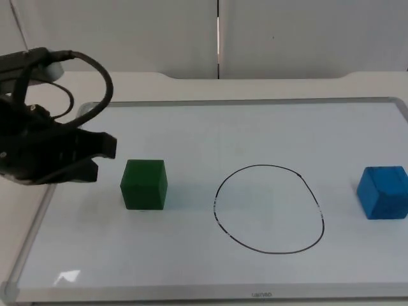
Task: Push the two cubes into the marked area.
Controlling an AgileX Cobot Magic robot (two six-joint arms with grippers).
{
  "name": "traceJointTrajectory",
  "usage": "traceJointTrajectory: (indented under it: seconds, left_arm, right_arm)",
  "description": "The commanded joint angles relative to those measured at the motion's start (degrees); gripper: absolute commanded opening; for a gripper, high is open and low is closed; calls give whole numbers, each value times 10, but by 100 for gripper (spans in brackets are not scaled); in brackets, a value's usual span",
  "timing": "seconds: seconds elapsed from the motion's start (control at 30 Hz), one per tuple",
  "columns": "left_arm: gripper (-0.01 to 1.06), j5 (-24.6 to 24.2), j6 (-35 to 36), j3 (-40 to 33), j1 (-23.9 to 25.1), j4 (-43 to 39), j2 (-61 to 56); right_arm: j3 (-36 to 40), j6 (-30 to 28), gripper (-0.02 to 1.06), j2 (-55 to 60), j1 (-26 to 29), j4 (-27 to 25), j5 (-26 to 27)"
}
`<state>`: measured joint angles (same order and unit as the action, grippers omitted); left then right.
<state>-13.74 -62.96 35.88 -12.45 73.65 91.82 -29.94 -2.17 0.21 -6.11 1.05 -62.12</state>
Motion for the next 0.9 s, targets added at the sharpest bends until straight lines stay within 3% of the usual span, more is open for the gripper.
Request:
traceJointTrajectory:
  seconds: [0.0,0.5,0.87]
  left_arm:
    - [0,8,-2,18,-3,11,20]
    - [0,71,5,95,-2,11,137]
    - [0,60,1,108,-2,3,198]
  right_arm:
    - [4,2,105,-2,1,3,3]
    - [4,2,105,-2,1,3,3]
    - [4,2,105,-2,1,3,3]
